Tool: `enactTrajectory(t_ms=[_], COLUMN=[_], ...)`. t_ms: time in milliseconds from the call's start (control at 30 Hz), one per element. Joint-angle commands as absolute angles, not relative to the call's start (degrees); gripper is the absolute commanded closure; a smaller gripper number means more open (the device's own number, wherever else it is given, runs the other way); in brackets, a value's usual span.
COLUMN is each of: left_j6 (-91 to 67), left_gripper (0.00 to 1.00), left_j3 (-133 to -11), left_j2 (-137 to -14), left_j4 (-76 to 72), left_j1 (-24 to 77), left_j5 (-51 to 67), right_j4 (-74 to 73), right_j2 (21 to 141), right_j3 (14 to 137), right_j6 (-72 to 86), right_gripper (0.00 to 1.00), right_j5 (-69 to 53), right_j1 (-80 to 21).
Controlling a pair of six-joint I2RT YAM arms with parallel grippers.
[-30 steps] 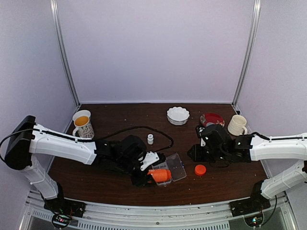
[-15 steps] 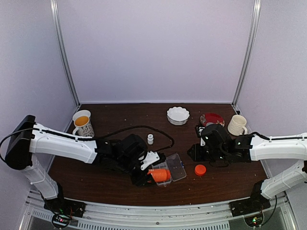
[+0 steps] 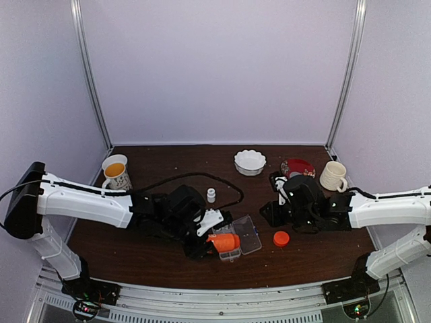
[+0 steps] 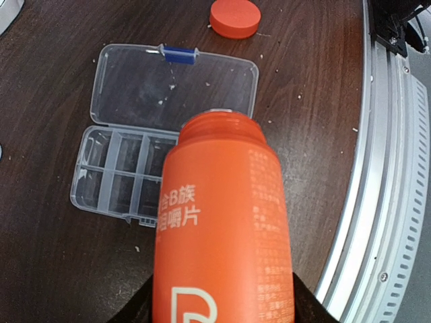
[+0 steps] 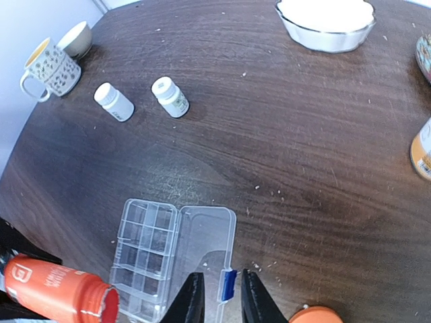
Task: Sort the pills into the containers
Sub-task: Pour the pill into the compartment of the pill container.
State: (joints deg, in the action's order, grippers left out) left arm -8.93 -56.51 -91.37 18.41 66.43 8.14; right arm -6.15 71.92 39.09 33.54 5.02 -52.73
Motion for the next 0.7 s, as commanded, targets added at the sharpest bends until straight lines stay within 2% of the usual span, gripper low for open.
enactTrajectory(t_ms=[0,167,333,467,667], left_j6=[-9.3,-10.3,-10.7,-10.9,-10.2], left_gripper=[1.0,1.0,1.0,1.0,1.0], left_j3=[-56.5,-57.2,-56.5,-55.9,-58.5], left_j2=[-90.1,-90.8,-90.2,-90.0,-91.8], left_j4=[16.0,16.3,16.4,16.3,18.5], left_j1=[66.7,66.7,66.6,66.7,66.7], left_j5=[8.4,8.6,8.7,9.1,9.6], right_j4=[2.2,8.4,21.5,21.1,17.2], right_j2=[72.1,72.1,70.4,66.2,69.4], right_j3=[36.9,36.0,29.7,28.1,31.4], right_j6=[23.1,15.1,13.5,12.8,13.1], right_gripper=[0.8,0.79,0.79,0.76,0.75], right_j5=[6.6,9.6,10.7,13.2,14.0], right_j1=[-52.4,-52.4,-52.4,-52.3,-52.2])
